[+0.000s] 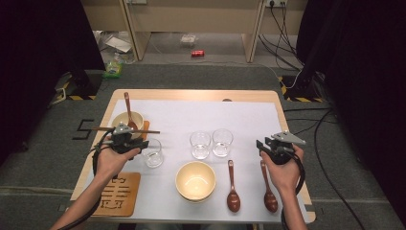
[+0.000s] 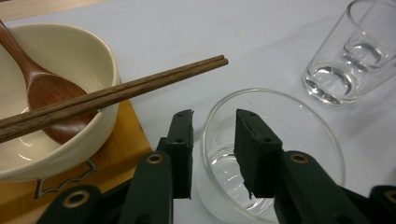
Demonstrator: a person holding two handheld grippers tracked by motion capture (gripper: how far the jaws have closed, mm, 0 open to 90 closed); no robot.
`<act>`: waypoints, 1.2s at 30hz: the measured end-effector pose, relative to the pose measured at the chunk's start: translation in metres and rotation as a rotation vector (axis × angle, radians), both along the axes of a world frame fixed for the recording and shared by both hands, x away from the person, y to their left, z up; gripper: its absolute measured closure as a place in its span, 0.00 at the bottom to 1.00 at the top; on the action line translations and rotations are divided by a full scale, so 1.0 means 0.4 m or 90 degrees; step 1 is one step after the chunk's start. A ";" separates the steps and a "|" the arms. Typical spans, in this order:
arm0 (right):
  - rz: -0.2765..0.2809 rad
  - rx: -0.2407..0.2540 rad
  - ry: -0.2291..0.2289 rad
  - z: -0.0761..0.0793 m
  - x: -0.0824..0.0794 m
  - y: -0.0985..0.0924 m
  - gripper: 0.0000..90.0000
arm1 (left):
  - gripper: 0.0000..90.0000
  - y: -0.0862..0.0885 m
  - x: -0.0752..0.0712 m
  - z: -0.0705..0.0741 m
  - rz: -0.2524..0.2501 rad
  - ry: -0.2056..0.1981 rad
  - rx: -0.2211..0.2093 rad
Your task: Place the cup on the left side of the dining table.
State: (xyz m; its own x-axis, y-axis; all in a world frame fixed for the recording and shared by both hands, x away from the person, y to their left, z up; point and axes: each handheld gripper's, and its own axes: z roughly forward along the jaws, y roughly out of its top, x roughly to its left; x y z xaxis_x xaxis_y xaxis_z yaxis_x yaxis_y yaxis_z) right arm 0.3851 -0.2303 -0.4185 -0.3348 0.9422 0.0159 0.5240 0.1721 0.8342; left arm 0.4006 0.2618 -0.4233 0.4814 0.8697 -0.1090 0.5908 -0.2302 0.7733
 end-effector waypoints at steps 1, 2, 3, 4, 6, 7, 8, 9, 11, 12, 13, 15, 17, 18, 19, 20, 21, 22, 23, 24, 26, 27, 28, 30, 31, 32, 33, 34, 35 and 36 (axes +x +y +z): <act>0.001 0.000 -0.001 -0.001 0.000 0.000 0.68 | 0.70 0.002 -0.002 0.004 0.002 -0.007 -0.008; 0.002 0.000 -0.003 -0.002 0.000 0.000 0.68 | 0.68 0.005 -0.005 0.009 0.004 -0.012 -0.013; 0.001 0.000 -0.002 -0.003 -0.001 0.001 0.68 | 0.67 0.007 -0.006 0.011 0.006 -0.017 -0.017; 0.000 0.002 -0.001 -0.003 -0.002 0.002 0.68 | 0.66 0.011 -0.009 0.014 0.009 -0.024 -0.021; 0.000 0.001 0.000 -0.004 -0.003 0.000 0.68 | 0.64 0.019 -0.015 0.019 0.014 -0.033 -0.024; -0.001 0.001 0.000 -0.004 -0.003 -0.001 0.68 | 0.63 0.023 -0.018 0.021 0.018 -0.039 -0.028; -0.001 0.000 -0.001 -0.004 -0.004 -0.002 0.68 | 0.62 0.027 -0.021 0.023 0.020 -0.044 -0.031; -0.001 0.000 -0.002 -0.004 -0.005 -0.003 0.68 | 0.61 0.032 -0.024 0.024 0.021 -0.051 -0.035; -0.003 0.002 0.000 -0.004 -0.008 -0.006 0.68 | 0.58 0.043 -0.029 0.026 0.021 -0.066 -0.045; -0.003 0.001 -0.001 -0.004 -0.009 -0.008 0.68 | 0.58 0.050 -0.032 0.026 0.023 -0.072 -0.050; -0.004 0.000 -0.002 -0.005 -0.011 -0.010 0.68 | 0.57 0.057 -0.035 0.027 0.027 -0.075 -0.052; -0.006 -0.001 -0.001 -0.007 -0.015 -0.016 0.68 | 0.56 0.073 -0.042 0.027 0.035 -0.087 -0.054; -0.009 0.001 0.001 -0.008 -0.018 -0.021 0.68 | 0.54 0.085 -0.047 0.026 0.039 -0.093 -0.056; -0.011 0.001 -0.001 -0.009 -0.020 -0.024 0.68 | 0.54 0.091 -0.050 0.025 0.041 -0.098 -0.056; -0.011 0.001 -0.001 -0.009 -0.022 -0.026 0.68 | 0.53 0.096 -0.053 0.025 0.042 -0.101 -0.056; -0.014 0.002 0.000 -0.009 -0.024 -0.027 0.68 | 0.53 0.103 -0.056 0.024 0.044 -0.107 -0.058; -0.013 0.001 -0.001 -0.010 -0.026 -0.029 0.68 | 0.52 0.107 -0.057 0.023 0.047 -0.111 -0.059; -0.014 0.001 -0.001 -0.010 -0.027 -0.030 0.68 | 0.52 0.115 -0.061 0.022 0.051 -0.116 -0.059; -0.015 0.002 -0.001 -0.010 -0.029 -0.032 0.68 | 0.52 0.120 -0.063 0.021 0.054 -0.120 -0.059; -0.016 0.002 0.000 -0.011 -0.031 -0.033 0.68 | 0.51 0.124 -0.065 0.020 0.056 -0.124 -0.058; -0.016 0.000 -0.001 -0.013 -0.033 -0.036 0.68 | 0.51 0.136 -0.071 0.016 0.061 -0.130 -0.055; -0.018 0.001 -0.001 -0.014 -0.035 -0.037 0.68 | 0.51 0.141 -0.074 0.013 0.063 -0.132 -0.054; -0.018 0.001 0.000 -0.014 -0.037 -0.039 0.68 | 0.50 0.145 -0.077 0.010 0.066 -0.132 -0.052; -0.018 0.001 -0.002 -0.016 -0.039 -0.042 0.68 | 0.50 0.154 -0.082 0.004 0.071 -0.134 -0.048; -0.020 0.001 -0.001 -0.017 -0.042 -0.044 0.68 | 0.50 0.159 -0.085 0.001 0.076 -0.135 -0.049; -0.021 0.002 -0.002 -0.018 -0.043 -0.045 0.68 | 0.50 0.162 -0.087 -0.001 0.078 -0.135 -0.048; -0.022 0.003 0.000 -0.018 -0.045 -0.046 0.68 | 0.50 0.166 -0.089 -0.005 0.080 -0.135 -0.048; -0.023 0.001 -0.002 -0.019 -0.046 -0.048 0.68 | 0.50 0.170 -0.091 -0.008 0.084 -0.136 -0.047; -0.023 0.004 -0.002 -0.020 -0.048 -0.049 0.68 | 0.50 0.175 -0.095 -0.012 0.086 -0.136 -0.045; -0.025 0.004 -0.003 -0.021 -0.050 -0.050 0.68 | 0.50 0.179 -0.097 -0.015 0.090 -0.137 -0.046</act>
State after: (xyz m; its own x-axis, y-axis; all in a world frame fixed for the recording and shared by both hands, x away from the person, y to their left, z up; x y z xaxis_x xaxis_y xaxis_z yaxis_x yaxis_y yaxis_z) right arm 0.3649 -0.2505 -0.4270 -0.2980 0.9543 0.0199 0.5267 0.1470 0.8372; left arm 0.3617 0.3334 -0.4295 0.3748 0.9236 -0.0806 0.4328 -0.0974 0.8962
